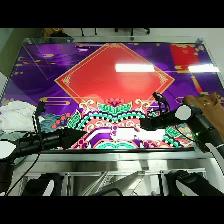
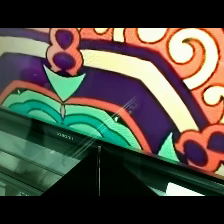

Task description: Fold the shirts.

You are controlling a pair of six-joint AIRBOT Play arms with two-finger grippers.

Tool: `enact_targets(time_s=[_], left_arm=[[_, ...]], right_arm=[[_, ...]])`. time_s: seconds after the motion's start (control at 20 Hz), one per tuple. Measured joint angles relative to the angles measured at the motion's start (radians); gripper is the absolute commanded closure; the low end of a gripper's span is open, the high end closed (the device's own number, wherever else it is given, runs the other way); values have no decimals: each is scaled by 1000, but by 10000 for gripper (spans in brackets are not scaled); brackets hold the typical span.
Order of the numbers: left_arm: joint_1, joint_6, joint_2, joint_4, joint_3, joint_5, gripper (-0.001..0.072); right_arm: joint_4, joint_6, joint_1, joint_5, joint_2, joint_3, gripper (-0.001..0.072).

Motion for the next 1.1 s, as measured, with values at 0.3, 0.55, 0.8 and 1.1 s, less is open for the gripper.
enact_targets(time_s=[0.3,0.55,0.8,1.1], left_arm=[[0,1,0,2,0,1,687],[24,-24,-9,59,51,45,685],[216,-147,-101,370,250,40,14],[597,-163,-343,540,430,60,15]], right_arm=[[0,0,0,0,0,0,690],[0,0,0,0,0,0,691],[0,0,0,0,0,0,691],[-1,0,0,0,0,0,690]])
